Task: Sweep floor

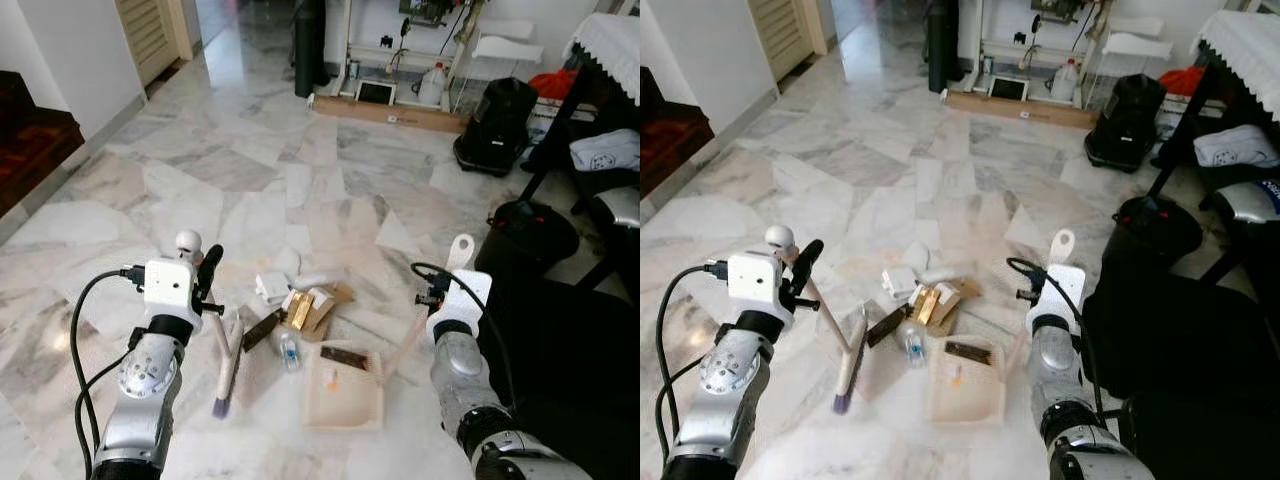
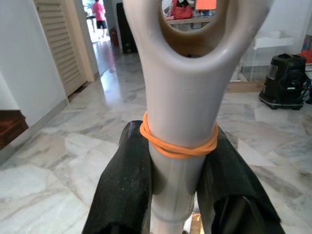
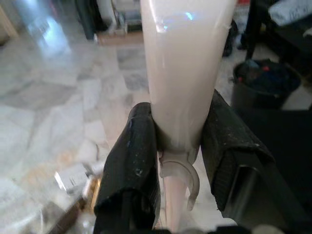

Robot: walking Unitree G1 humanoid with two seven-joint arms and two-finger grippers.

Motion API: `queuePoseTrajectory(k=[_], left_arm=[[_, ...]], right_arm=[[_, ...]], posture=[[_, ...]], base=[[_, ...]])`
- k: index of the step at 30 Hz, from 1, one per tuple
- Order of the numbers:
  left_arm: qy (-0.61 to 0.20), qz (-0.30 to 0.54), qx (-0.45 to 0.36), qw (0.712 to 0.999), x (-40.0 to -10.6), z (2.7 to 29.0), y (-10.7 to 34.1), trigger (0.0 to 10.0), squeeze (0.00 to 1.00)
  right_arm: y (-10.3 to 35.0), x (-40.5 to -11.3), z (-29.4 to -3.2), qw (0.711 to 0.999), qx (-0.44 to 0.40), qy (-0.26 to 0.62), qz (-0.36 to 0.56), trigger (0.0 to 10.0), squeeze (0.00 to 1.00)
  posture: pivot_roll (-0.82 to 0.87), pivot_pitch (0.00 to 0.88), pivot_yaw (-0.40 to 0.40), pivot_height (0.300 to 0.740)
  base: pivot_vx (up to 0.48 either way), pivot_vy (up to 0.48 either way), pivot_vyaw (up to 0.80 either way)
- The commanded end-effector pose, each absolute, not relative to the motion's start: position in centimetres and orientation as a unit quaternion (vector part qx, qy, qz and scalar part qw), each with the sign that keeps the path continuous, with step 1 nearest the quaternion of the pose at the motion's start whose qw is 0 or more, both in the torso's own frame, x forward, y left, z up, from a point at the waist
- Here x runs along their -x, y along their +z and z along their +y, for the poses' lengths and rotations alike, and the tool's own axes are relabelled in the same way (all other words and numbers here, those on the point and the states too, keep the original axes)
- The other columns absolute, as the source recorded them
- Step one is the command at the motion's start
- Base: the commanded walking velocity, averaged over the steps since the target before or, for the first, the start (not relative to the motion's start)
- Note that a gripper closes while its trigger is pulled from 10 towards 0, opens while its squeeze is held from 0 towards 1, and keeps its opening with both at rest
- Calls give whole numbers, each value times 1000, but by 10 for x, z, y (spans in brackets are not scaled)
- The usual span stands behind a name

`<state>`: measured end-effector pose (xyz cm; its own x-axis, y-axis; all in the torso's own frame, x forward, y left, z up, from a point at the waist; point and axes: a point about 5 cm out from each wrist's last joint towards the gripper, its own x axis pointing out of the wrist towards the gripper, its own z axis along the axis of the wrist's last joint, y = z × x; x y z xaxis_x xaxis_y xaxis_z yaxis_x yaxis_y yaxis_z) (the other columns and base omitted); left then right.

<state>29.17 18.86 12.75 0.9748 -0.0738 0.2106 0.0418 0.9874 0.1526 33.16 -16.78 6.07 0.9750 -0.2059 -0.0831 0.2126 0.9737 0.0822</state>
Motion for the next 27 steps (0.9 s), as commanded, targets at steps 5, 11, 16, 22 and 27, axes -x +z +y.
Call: queuePoseTrajectory(k=[5, 11, 16, 22, 27], left_arm=[[-19, -138, -90, 986, -293, 191, 135, 10000, 0], [-21, -142, -89, 986, -294, 190, 135, 10000, 0], [-24, -142, -87, 986, -294, 188, 134, 10000, 0], [-21, -141, -88, 986, -294, 190, 133, 10000, 0], [-21, -129, -83, 988, -293, 188, 124, 10000, 0]], right_arm=[[82, -333, -175, 989, -62, -124, -47, 10000, 0], [86, -329, -172, 986, -88, -120, -74, 10000, 0], [85, -327, -169, 985, -101, -120, -79, 10000, 0], [86, -326, -167, 984, -106, -120, -83, 10000, 0], [87, -326, -169, 985, -96, -120, -83, 10000, 0]], posture=[[97, 0, -60, 740], [95, 0, -60, 740], [91, 0, -58, 740], [86, 0, -60, 740], [82, 0, -58, 740]], base=[[0, 0, 0], [0, 0, 0], [0, 0, 0], [0, 0, 0], [0, 0, 0]])
